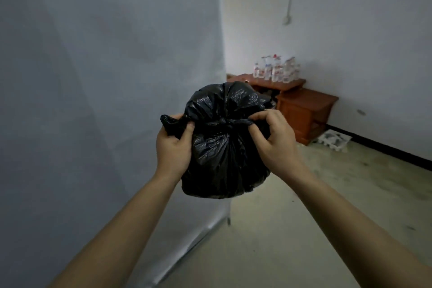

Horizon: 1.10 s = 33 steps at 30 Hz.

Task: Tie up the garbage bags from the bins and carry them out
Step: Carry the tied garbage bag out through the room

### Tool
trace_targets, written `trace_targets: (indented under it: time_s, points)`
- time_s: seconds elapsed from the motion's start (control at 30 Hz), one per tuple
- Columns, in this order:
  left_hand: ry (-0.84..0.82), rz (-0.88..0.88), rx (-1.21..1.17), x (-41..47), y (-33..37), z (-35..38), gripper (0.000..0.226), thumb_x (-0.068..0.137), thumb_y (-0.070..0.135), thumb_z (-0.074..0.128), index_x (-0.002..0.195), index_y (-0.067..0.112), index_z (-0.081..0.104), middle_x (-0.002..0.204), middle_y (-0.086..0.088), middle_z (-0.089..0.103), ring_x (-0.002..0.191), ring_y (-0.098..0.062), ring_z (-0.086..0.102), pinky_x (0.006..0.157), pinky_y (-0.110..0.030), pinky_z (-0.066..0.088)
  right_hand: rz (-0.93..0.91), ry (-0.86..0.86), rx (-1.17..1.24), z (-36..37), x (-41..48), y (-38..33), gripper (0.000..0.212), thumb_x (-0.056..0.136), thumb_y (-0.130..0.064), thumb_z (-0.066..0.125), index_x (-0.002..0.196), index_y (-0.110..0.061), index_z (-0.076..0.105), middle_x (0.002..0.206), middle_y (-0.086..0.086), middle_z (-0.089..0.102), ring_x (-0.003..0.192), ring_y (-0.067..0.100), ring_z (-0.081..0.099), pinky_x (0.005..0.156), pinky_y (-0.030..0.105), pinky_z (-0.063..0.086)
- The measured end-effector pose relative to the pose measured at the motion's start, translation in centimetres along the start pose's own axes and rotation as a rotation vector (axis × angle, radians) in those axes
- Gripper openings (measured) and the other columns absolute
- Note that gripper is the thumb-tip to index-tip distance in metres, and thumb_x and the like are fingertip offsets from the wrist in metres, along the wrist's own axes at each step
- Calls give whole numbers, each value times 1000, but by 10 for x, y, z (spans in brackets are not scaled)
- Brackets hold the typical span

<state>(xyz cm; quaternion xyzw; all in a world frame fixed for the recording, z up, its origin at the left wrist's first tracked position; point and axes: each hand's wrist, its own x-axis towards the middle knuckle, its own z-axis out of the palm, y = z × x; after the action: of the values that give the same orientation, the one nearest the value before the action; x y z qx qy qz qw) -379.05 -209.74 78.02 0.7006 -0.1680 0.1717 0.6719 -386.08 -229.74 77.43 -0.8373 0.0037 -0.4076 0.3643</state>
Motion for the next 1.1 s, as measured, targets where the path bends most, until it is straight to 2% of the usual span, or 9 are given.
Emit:
trace_targets:
  time_s: [0.1,0.3,0.4,0.47,0.6,0.7,0.93,1.03,1.1]
  points:
    - [-79,-25,-35,20,-9,85,15,96,15,64,92,29,66,93,7,70,91,-6,67,84,-24,53,33,32,-52,-45,31,59,11,92,-15,65,103,-17,66,103,-6,58,98,2,55,86,12,41]
    - [-183,-35,-51,80,-47,239,10,96,15,63,94,25,65,92,7,69,92,-7,66,83,-24,51,102,80,-117,-94,102,187,13,92,-16,64,104,-20,66,105,-7,58,100,-1,54,87,7,38]
    - [-218,-38,-84,116,-74,316,16,96,14,64,91,29,63,91,11,67,87,4,63,79,-17,49,135,134,-162,-105,138,252,13,92,-15,64,104,-20,66,104,-8,58,98,0,54,85,6,37]
    - [-271,-42,-122,142,-95,374,9,96,14,64,98,22,65,93,12,67,84,12,63,76,-9,47,165,173,-196,-115,164,297,13,92,-15,65,103,-21,66,103,-8,58,95,-3,53,84,4,35]
    - [-380,-48,-199,194,-116,497,18,95,17,65,111,9,66,96,8,67,87,6,61,73,-2,44,256,269,-257,-156,217,373,15,92,-15,65,101,-27,64,101,-14,57,97,-13,51,83,1,34]
    - [-498,-28,-226,219,-110,601,12,95,17,65,106,13,62,92,16,62,83,12,56,71,2,39,326,354,-308,-205,248,425,16,92,-16,64,101,-29,62,104,-11,59,100,-8,53,84,3,36]
    - [-862,-11,-314,189,-87,827,19,97,19,63,113,9,64,99,9,67,97,-5,64,77,-3,44,478,644,-481,-339,249,539,18,91,-13,66,100,-29,63,102,-9,62,94,-12,54,79,0,35]
    - [-960,15,-346,157,-75,933,19,98,14,61,111,1,62,95,6,66,90,1,62,72,-1,42,511,746,-510,-408,244,597,17,92,-16,64,101,-30,63,106,-7,65,98,-1,58,83,6,39]
    - [-992,30,-359,138,-69,992,19,98,15,60,112,2,63,99,0,68,94,-5,64,77,-8,45,527,776,-513,-449,242,634,16,93,-18,64,102,-31,63,107,-9,65,101,1,58,87,13,42]
